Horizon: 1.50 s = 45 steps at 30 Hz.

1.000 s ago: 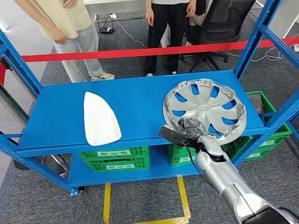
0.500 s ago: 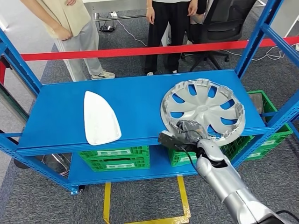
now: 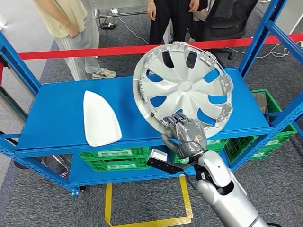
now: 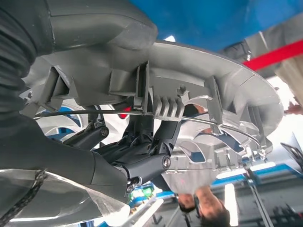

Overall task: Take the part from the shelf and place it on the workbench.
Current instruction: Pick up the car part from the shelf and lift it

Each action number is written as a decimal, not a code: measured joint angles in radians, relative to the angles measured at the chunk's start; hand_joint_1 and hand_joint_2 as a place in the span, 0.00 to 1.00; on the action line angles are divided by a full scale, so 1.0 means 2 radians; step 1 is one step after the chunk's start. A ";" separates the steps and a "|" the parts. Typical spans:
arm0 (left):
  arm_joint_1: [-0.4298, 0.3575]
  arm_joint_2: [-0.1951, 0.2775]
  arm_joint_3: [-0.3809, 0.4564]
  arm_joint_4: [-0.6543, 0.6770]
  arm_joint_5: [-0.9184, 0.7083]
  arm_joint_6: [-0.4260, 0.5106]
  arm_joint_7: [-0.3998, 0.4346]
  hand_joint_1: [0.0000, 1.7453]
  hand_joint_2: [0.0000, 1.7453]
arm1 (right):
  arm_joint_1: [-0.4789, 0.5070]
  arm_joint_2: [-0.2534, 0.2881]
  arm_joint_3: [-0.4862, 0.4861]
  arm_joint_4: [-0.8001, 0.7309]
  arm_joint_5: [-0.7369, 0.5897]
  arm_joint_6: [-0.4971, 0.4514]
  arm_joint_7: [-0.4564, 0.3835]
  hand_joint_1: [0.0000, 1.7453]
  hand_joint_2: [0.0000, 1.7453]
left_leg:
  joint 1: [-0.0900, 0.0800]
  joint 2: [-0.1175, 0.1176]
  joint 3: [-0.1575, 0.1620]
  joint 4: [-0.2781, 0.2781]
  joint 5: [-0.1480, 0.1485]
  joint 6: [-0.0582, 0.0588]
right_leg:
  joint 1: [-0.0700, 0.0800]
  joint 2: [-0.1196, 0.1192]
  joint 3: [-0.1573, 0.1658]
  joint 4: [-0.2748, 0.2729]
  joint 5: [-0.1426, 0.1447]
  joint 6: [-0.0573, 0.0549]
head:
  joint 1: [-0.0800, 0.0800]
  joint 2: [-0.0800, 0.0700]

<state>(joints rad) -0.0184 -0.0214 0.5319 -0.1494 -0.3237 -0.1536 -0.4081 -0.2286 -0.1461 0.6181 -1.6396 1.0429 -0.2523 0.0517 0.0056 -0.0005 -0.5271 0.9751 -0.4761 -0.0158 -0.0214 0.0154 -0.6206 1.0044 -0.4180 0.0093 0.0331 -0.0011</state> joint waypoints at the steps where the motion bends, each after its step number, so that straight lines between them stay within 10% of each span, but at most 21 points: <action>1: 0.000 0.000 0.000 -0.001 -0.001 0.000 0.001 0.00 1.00 | 0.002 -0.001 0.001 -0.006 0.000 -0.001 -0.001 1.00 1.00 | 0.000 0.000 0.000 0.000 0.000 0.000 | 0.000 0.000 0.000 0.000 0.000 0.000 | 0.000 0.000; 40: -0.003 0.012 -0.016 -0.004 -0.058 -0.017 0.004 0.00 1.00 | 0.029 -0.021 0.023 -0.070 -0.006 -0.063 -0.049 1.00 1.00 | 0.000 0.000 -0.001 0.000 0.001 0.000 | 0.000 0.000 -0.002 0.000 0.000 0.000 | 0.000 0.000; 45: -0.004 -0.012 0.000 -0.005 -0.018 0.079 -0.016 0.00 1.00 | 0.026 -0.020 0.026 -0.069 -0.057 -0.055 -0.072 1.00 1.00 | -0.002 0.000 -0.004 0.006 -0.002 0.008 | -0.004 0.000 -0.002 -0.001 0.003 0.004 | 0.000 0.000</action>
<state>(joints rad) -0.0259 -0.0454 0.5317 -0.1586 -0.3601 0.0047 -0.4408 -0.1764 -0.1851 0.6698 -1.7785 0.9290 -0.3630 -0.0922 0.0014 -0.0005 -0.5347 0.9870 -0.4795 -0.0006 -0.0289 0.0147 -0.6240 1.0027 -0.4120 0.0183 0.0321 -0.0011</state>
